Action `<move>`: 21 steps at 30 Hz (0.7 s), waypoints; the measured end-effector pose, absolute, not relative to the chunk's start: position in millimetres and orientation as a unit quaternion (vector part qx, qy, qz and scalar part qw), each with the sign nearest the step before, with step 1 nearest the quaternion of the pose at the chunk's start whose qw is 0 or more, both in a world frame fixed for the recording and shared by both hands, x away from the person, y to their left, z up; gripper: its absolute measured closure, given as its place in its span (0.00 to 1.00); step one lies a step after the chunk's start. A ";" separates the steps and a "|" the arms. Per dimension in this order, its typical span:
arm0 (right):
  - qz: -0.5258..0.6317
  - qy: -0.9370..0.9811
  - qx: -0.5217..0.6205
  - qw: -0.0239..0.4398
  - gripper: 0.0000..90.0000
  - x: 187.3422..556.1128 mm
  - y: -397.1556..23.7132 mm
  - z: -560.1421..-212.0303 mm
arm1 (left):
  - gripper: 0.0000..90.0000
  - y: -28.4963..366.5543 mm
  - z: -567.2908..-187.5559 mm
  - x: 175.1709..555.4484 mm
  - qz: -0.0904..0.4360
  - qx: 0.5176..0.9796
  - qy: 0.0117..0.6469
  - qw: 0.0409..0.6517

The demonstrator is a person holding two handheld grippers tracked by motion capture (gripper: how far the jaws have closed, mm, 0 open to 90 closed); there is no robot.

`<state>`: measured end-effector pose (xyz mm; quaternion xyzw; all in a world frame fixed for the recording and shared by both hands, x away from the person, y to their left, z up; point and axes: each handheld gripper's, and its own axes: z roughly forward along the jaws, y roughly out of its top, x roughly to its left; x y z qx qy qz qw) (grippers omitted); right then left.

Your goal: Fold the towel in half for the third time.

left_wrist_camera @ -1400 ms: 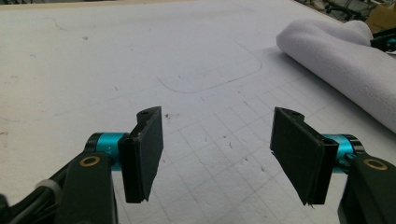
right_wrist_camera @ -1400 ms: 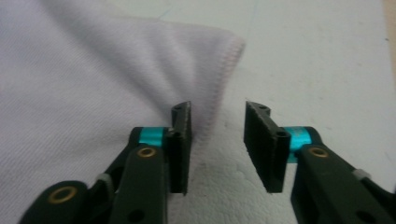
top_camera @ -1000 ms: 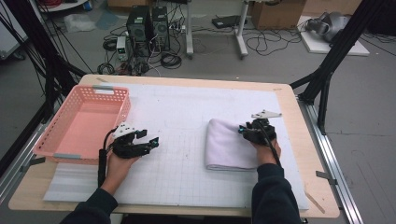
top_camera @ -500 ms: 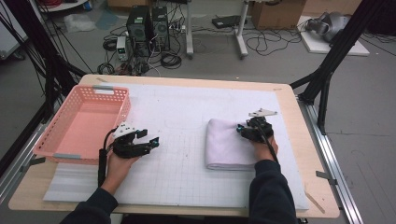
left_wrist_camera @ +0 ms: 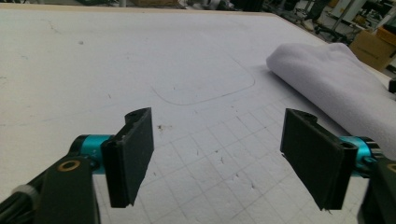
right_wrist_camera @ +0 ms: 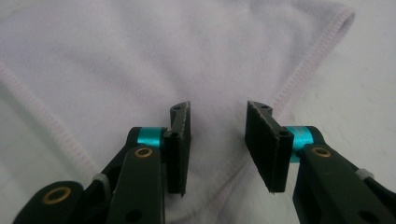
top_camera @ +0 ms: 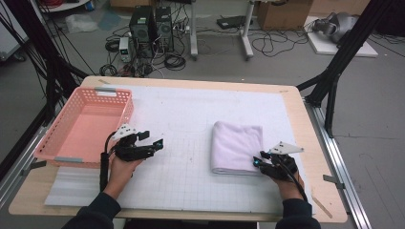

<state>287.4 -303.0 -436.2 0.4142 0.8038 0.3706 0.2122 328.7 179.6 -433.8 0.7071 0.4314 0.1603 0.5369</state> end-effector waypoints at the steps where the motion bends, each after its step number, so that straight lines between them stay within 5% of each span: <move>1: 0.366 0.801 0.423 0.212 0.66 282.5 -306.6 -436.6 | 0.21 179.6 -434.1 328.7 0.157 0.706 0.433 0.537; 6: 0.382 0.790 0.436 0.198 0.65 275.8 -313.6 -432.0 | 0.21 178.8 -432.3 327.0 0.148 0.703 0.427 0.549; 17: 0.425 0.735 0.453 0.270 0.29 272.3 -330.8 -419.6 | 0.21 180.2 -430.2 324.4 0.144 0.703 0.407 0.565; 21: 0.421 0.734 0.456 0.276 0.24 273.0 -331.1 -418.6 | 0.22 180.6 -430.7 324.6 0.145 0.705 0.404 0.564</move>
